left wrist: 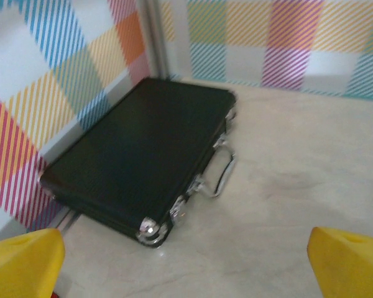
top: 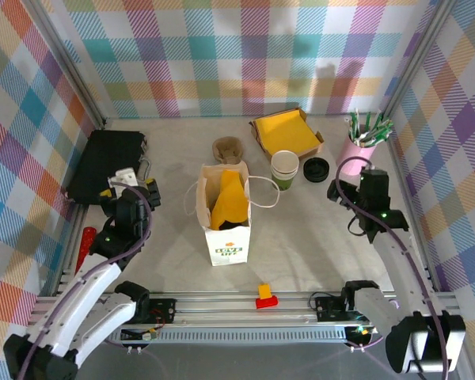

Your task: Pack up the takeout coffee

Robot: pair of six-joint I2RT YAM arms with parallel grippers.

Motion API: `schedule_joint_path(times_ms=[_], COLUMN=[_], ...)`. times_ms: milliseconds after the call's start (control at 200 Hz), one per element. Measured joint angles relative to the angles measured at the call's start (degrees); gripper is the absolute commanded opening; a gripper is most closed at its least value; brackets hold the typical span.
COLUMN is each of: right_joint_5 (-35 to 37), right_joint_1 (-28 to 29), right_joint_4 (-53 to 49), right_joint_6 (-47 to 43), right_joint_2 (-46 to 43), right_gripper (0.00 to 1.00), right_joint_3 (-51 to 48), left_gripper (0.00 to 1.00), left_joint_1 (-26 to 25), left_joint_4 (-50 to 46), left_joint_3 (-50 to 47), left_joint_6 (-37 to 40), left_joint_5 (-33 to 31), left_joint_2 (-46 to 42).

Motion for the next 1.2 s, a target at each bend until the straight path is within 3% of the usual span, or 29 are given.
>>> schedule_joint_path(times_ms=[175, 510, 795, 985, 1200], right_joint_5=[0.6, -4.4, -9.4, -11.0, -11.0], right_joint_1=[0.0, 0.0, 0.0, -0.6, -1.4], right_joint_4=[13.9, 39.5, 57.4, 64.5, 67.3], right_joint_6=[-5.1, -13.7, -18.2, -18.9, -18.9], right_joint_2=[5.8, 17.9, 25.6, 33.1, 33.6], right_gripper=[0.99, 0.99, 0.99, 0.99, 0.99], right_joint_3=[-8.1, -17.1, -17.0, -16.9, -16.9], left_gripper=[1.0, 1.0, 1.0, 1.0, 1.0], left_joint_1=[7.3, 7.8, 8.7, 10.7, 10.8], left_joint_4=[11.6, 39.3, 59.5, 66.8, 71.2], left_joint_3=[-10.2, -21.7, -23.3, -21.7, -20.0], left_joint_6=[-0.8, 3.8, 8.3, 8.4, 8.4], left_joint_5=[5.5, 14.2, 20.8, 24.3, 26.3], left_joint_2=[5.1, 18.4, 30.2, 38.2, 46.4])
